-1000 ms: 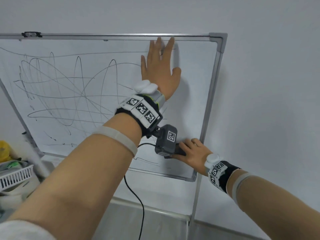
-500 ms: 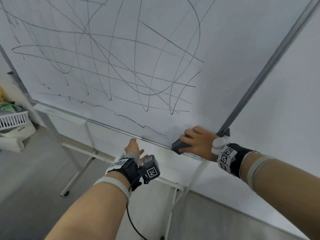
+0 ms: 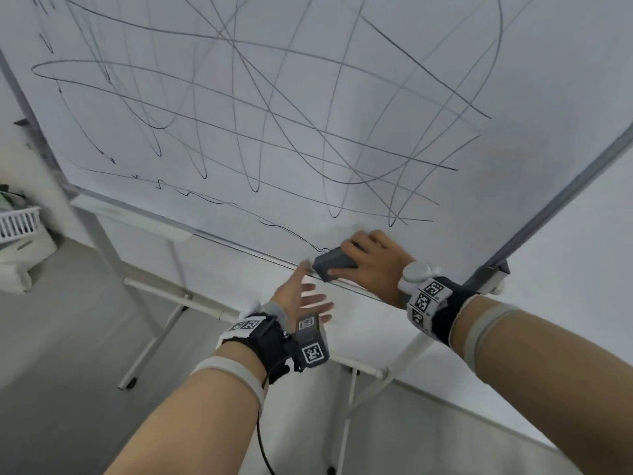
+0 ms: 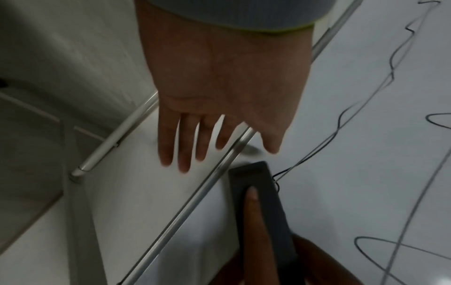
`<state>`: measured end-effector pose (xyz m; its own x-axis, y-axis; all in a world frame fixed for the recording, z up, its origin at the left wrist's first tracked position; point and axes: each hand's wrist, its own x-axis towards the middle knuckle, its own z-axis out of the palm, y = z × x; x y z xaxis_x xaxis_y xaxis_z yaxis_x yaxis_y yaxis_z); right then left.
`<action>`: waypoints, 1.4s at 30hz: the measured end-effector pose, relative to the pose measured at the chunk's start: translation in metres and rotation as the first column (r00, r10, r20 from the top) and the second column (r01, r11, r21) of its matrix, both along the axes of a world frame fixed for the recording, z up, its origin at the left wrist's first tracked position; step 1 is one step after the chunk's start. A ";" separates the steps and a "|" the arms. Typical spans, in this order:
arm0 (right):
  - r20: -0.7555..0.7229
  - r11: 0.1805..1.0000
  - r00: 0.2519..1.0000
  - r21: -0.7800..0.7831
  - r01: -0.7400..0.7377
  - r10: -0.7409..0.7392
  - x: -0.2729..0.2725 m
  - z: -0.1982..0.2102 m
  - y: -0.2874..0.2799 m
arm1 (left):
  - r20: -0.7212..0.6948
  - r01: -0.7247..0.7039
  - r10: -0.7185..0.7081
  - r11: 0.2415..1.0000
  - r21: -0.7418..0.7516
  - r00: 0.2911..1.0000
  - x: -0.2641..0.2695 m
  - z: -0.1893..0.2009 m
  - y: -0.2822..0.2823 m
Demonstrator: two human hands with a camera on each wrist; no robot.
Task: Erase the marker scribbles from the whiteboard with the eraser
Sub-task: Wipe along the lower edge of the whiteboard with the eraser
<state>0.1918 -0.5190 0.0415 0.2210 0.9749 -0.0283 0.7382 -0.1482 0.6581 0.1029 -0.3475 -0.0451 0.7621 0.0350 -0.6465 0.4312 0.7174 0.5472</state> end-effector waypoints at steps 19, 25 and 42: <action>-0.028 0.988 0.989 -0.051 0.144 -0.145 -0.034 -0.023 -0.037 | -0.073 -0.124 0.117 0.988 -0.089 0.990 0.014 -0.017 0.006; -0.012 0.971 0.994 -0.215 0.101 -0.106 -0.027 -0.021 -0.047 | -0.019 -0.336 0.338 0.926 -0.171 0.941 0.022 -0.025 0.029; 0.046 0.977 0.977 0.053 -0.209 0.206 -0.018 -0.013 0.053 | 0.006 -0.521 0.558 0.778 -0.352 0.830 -0.007 -0.045 0.097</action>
